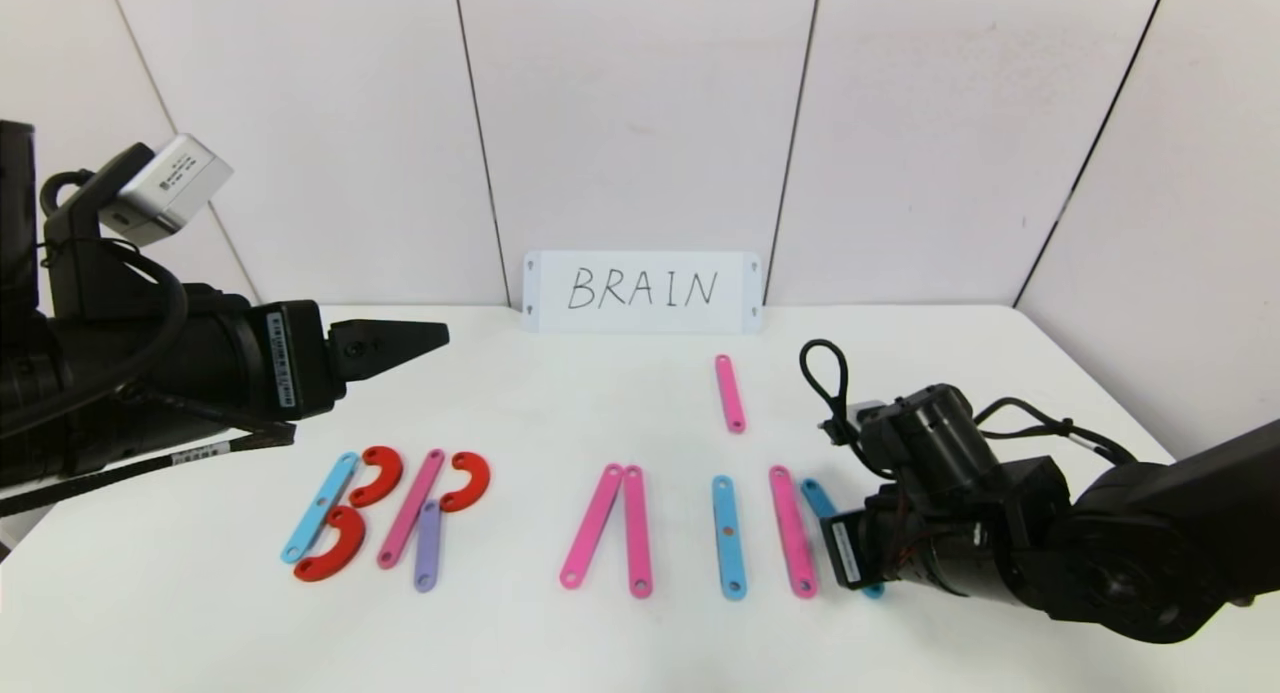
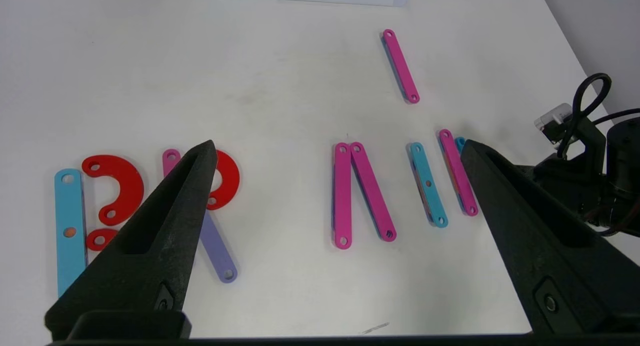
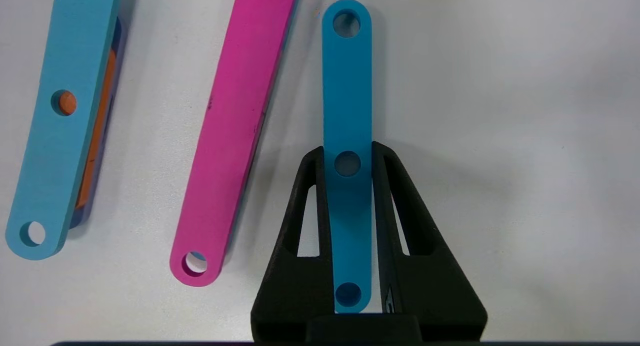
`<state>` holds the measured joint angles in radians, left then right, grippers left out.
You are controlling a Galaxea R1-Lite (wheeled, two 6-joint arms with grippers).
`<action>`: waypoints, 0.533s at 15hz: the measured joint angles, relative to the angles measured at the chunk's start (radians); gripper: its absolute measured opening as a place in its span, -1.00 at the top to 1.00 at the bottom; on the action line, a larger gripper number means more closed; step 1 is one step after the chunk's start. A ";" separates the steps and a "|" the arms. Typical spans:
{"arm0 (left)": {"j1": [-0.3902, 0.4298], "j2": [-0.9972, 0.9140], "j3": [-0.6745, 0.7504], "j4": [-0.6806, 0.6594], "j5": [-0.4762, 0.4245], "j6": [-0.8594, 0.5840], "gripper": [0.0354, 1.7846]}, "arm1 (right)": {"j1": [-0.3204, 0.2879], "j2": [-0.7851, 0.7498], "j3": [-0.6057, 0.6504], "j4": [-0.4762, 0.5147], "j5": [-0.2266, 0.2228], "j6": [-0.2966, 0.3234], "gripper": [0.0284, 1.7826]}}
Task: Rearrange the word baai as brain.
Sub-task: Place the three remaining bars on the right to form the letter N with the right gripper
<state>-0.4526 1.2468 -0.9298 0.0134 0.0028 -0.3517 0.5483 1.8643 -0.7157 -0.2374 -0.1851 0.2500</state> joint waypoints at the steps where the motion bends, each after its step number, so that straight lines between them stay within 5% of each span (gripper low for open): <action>1: 0.000 0.000 0.000 0.000 0.000 0.000 -0.91 | -0.007 -0.004 -0.002 -0.001 0.004 -0.004 0.73; 8: 0.000 0.000 0.000 0.000 0.000 0.000 -0.91 | -0.016 -0.024 -0.014 -0.005 0.043 -0.026 0.73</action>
<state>-0.4526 1.2464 -0.9298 0.0138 0.0028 -0.3517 0.5319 1.8406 -0.7294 -0.2428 -0.1417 0.2240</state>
